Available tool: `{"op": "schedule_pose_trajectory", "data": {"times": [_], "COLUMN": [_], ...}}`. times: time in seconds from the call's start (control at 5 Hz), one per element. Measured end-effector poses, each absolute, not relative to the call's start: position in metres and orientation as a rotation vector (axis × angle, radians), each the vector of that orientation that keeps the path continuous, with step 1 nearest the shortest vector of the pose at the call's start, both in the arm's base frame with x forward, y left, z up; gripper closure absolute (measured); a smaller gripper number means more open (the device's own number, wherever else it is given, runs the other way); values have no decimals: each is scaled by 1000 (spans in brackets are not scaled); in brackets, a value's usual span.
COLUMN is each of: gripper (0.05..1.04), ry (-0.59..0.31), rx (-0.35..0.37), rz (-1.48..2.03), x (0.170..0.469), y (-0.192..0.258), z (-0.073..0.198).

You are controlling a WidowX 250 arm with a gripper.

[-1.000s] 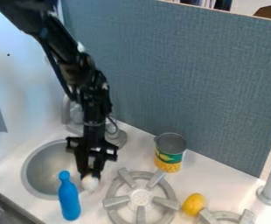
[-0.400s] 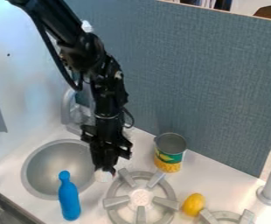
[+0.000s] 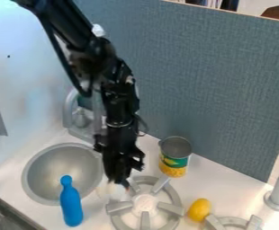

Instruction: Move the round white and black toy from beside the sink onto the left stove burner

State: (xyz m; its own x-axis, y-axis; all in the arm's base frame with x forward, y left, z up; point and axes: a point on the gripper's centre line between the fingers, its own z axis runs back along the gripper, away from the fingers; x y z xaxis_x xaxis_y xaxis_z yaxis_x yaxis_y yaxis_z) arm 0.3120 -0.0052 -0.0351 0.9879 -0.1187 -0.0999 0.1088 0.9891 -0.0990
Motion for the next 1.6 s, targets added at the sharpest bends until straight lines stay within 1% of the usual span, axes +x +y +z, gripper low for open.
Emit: {"op": "schedule_pose_trajectory", "data": {"times": [0.2,0.4,0.8,1.0,1.2,1.4,1.6], "gripper": [765,765,771,813,761,472,160], "ry": [130,124,153,149,154,154,103], "rx": [-127,-140,-137,-174,-171,-120,-96], "rz": [-169,-185,-179,-180,-154,-142,-141], "x": [318,327,335,335,333,325,320], "y": [-20,-22,-29,-33,-31,-25,-22], "z": [-47,-53,-73,-74,-75,-70,-52]}}
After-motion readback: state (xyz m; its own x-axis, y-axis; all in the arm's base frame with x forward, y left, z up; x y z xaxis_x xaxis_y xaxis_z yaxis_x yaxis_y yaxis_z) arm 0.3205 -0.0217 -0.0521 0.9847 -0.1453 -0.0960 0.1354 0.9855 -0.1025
